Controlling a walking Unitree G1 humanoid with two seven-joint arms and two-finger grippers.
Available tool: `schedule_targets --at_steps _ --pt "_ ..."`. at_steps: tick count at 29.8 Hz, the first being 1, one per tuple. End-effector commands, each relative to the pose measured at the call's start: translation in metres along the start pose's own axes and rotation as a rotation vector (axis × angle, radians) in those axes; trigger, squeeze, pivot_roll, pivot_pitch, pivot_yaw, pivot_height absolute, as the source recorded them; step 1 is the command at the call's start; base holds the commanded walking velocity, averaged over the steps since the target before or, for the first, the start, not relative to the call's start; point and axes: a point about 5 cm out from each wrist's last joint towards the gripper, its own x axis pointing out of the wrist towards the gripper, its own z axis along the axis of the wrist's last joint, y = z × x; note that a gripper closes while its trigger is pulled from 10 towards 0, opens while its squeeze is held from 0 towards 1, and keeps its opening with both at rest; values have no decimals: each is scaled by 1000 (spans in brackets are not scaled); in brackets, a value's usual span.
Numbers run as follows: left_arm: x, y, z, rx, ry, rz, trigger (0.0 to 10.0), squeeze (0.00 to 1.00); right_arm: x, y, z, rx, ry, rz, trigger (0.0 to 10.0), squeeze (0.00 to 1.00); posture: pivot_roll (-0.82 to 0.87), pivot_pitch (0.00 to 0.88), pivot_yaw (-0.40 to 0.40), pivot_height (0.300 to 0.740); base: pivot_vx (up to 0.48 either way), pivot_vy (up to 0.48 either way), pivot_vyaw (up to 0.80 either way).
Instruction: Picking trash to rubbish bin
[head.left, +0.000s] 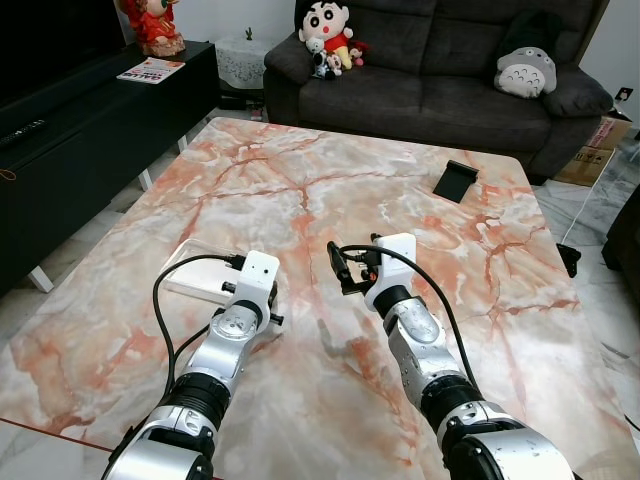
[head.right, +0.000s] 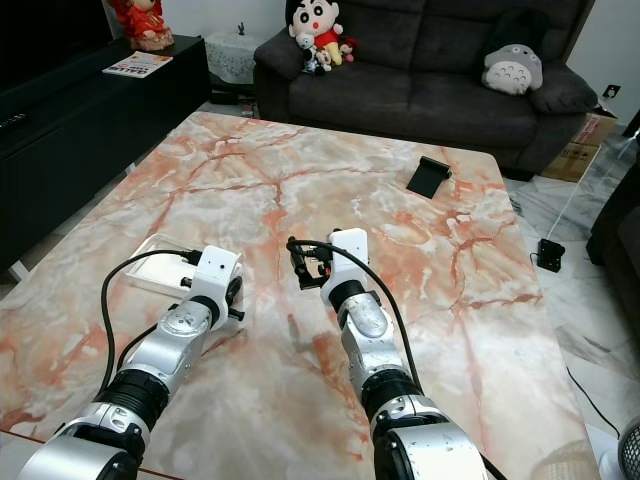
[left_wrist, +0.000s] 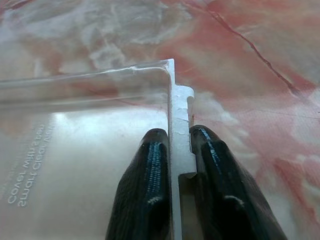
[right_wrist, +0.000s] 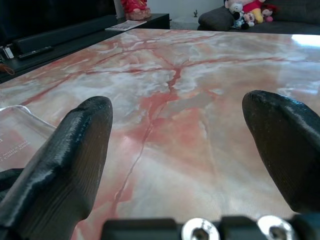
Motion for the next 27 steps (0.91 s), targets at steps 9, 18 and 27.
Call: schedule_targets --at_steps 9,18,27 --pt "-1 -4 -14 -6 71 -20 0 0 1 -1 1 1 2 -2 10000 0 70 0 -82 740 0 0 0" --pt "-3 9 18 8 -161 89 0 0 1 -4 3 0 -6 -15 10000 0 69 0 -81 740 0 0 0" --pt "-16 25 63 40 -495 227 0 0 1 -5 4 -1 -12 -18 10000 0 64 0 -82 740 0 0 0"
